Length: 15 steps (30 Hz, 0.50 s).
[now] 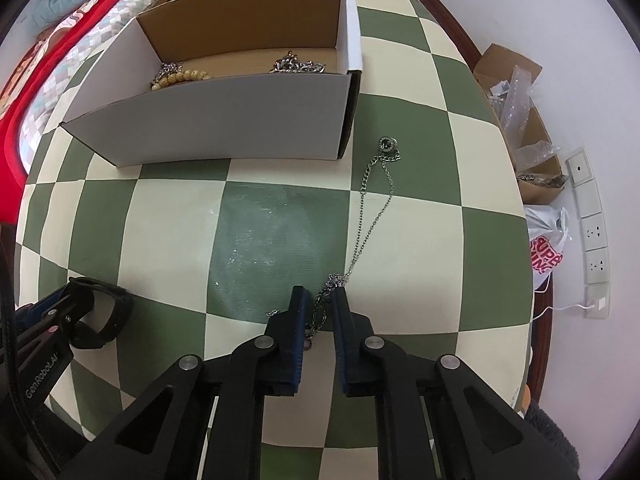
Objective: Organize jewelry
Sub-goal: 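Grasp the black watch band with the left tool while the right tool grasps the last silver chain, then lift and carry the watch and chain over the box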
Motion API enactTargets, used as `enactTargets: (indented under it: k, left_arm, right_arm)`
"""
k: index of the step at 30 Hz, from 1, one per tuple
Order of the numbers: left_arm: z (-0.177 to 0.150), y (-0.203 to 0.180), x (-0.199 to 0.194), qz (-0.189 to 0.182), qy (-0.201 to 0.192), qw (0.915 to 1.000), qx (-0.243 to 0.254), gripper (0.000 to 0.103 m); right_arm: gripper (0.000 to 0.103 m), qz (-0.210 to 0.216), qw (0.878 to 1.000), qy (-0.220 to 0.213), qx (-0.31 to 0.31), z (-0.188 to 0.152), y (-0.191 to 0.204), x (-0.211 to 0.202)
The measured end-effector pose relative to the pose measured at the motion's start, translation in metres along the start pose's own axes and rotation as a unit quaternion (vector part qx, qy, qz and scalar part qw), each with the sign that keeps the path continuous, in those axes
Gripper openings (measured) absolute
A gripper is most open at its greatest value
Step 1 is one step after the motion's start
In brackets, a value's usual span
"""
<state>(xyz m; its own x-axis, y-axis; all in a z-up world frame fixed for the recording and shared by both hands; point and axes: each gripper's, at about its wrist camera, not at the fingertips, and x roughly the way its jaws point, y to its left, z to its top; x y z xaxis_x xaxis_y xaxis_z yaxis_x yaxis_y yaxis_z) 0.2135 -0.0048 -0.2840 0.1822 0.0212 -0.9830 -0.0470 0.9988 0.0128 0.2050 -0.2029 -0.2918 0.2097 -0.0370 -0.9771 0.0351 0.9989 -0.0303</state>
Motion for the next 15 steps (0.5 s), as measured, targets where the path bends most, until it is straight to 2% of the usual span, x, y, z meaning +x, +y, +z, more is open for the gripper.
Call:
enactTargets:
  k: [4, 9, 15]
  left_arm:
    - [-0.001, -0.001, -0.006, 0.002, -0.001, 1.0000, -0.001, 0.014]
    - [-0.013, 0.008, -0.011, 0.002, -0.003, 1.0000, 0.004, 0.007]
    - [-0.029, 0.014, -0.016, -0.009, 0.002, 1.0000, 0.000, 0.004]
  right_arm:
    - [0.000, 0.002, 1.000, 0.001, 0.003, -0.001, -0.003, 0.001]
    - [0.000, 0.018, 1.000, 0.013, 0.012, -0.013, -0.011, -0.003]
    - [0.000, 0.049, 0.997, 0.035, 0.042, -0.053, -0.031, -0.012]
